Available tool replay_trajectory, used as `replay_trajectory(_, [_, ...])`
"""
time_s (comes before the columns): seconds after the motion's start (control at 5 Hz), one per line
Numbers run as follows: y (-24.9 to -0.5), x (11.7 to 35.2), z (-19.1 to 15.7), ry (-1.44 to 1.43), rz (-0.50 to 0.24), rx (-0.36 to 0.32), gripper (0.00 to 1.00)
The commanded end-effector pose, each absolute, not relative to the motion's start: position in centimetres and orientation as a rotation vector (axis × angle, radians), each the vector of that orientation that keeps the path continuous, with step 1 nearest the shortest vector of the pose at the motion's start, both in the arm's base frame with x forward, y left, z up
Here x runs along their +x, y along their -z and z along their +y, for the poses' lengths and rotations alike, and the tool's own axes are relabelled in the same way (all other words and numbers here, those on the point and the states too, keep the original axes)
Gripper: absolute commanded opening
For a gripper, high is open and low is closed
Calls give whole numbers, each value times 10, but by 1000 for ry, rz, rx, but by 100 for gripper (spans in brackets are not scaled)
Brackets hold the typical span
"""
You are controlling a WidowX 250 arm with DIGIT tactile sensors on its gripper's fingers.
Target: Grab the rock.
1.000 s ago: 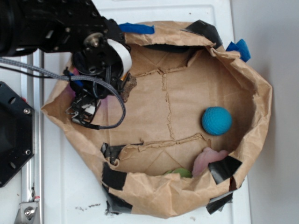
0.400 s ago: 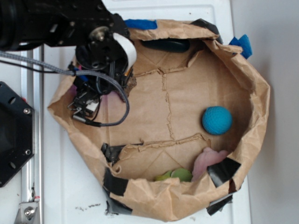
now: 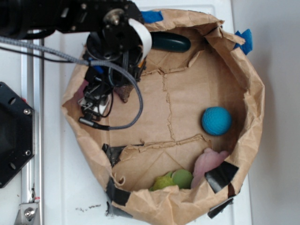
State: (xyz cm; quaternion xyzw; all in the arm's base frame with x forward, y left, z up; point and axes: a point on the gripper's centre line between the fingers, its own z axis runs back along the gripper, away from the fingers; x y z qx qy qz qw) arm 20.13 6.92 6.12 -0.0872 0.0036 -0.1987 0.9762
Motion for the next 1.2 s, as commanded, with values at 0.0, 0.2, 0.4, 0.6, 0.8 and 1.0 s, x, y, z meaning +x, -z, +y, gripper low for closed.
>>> replay_trajectory(0.0, [-67,220,72,405,-34,-136,100])
replay_trajectory(0.2, [-58,226,71,419,-29,-123,100])
replay_trajectory(0.4, [-50,227,62,450,-21,-121,100])
replay_trajectory(0.6, [-43,224,58,468,-7,-103,100])
replay_trajectory(0.8, [-34,223,56,481,8,-95,100])
replay_trajectory(1.0, [-31,222,55,495,18,-95,100])
